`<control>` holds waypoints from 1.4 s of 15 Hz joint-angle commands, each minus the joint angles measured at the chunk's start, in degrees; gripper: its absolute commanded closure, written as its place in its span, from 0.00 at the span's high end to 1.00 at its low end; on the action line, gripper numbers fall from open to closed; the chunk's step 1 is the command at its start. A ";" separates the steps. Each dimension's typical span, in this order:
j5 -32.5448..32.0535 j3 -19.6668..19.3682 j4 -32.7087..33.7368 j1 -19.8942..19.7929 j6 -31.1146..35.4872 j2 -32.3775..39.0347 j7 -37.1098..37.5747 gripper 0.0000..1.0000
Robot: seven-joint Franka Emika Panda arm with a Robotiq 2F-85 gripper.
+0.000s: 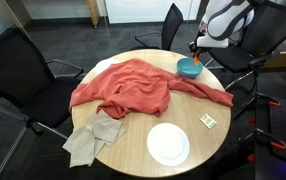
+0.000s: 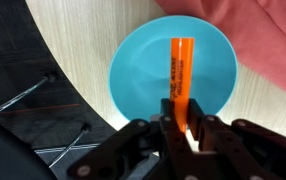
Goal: Put the marker in the bowl
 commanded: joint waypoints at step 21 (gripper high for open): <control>5.34 1.76 11.70 -2.02 0.20 12.43 -0.65 1.00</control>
